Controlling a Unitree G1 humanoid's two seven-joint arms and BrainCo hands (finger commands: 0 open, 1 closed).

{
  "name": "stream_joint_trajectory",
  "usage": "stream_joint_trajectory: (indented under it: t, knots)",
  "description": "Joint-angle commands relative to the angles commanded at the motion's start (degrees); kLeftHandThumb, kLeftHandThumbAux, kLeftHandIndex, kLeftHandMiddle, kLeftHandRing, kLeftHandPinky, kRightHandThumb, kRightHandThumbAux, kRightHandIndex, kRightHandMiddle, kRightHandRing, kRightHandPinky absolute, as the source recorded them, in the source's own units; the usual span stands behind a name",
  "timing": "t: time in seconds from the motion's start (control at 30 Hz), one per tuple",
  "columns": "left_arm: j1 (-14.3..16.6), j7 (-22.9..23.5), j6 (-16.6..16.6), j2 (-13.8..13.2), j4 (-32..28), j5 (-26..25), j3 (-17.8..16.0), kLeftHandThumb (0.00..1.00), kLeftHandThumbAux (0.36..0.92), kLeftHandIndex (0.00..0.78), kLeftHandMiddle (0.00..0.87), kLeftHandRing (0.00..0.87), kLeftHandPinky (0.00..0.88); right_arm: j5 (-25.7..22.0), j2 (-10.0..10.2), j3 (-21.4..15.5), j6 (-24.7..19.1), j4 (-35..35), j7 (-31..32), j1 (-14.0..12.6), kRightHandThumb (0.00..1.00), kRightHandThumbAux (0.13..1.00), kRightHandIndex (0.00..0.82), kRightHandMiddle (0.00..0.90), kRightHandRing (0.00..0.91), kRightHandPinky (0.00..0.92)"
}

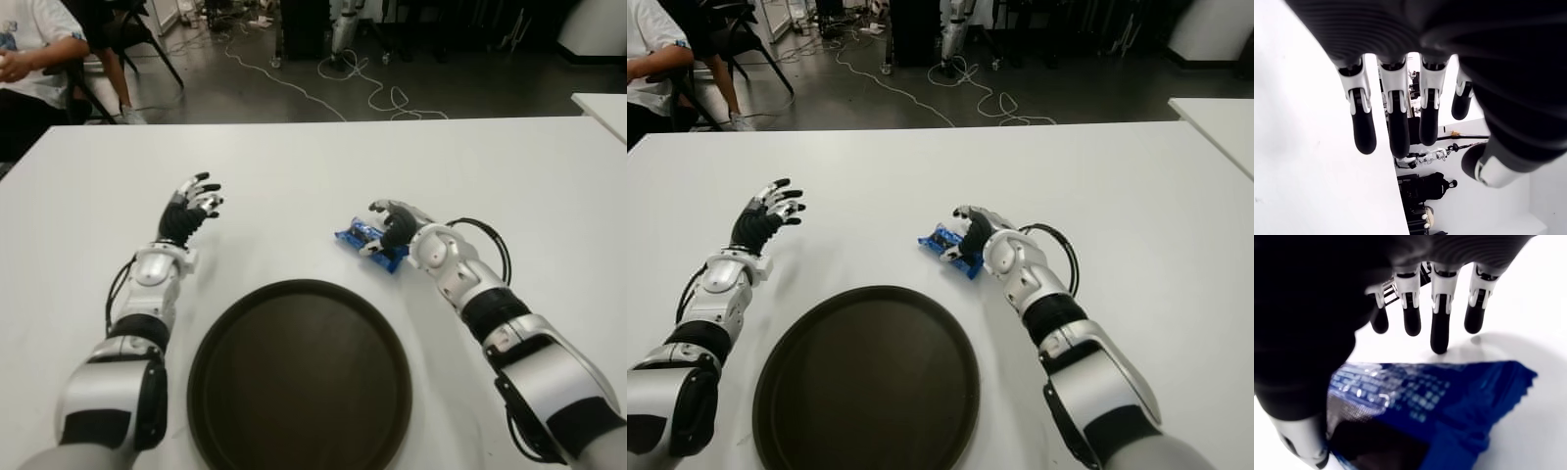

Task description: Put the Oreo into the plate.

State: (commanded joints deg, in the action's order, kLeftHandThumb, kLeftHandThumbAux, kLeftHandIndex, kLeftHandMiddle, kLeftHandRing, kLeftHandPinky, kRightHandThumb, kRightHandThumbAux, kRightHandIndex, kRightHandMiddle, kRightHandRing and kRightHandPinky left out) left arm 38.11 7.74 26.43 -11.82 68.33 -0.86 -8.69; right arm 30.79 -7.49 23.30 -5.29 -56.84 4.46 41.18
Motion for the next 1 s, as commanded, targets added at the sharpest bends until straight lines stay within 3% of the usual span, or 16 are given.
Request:
stream_joint_trajectory:
  t: [0.47, 1.0]
  knots:
    - [-0.19, -0.26, 0.16, 0.2, -0.24, 0.16, 0.24, 0.247, 0.636, 0.135, 0.233, 0.262, 0.307, 0.56, 0.24, 1.34, 2.65, -2.91, -2.54, 0.38, 0.0, 0.76, 0.117, 0.171, 0.157, 0.165]
    - [-0.29, -0.35, -0.11, 0.28, -0.77, 0.25, 0.54, 0.261, 0.63, 0.139, 0.237, 0.264, 0.302, 0.83, -0.29, 2.46, 4.22, -0.43, -5.21, -0.92, 0.0, 0.779, 0.183, 0.208, 0.199, 0.184]
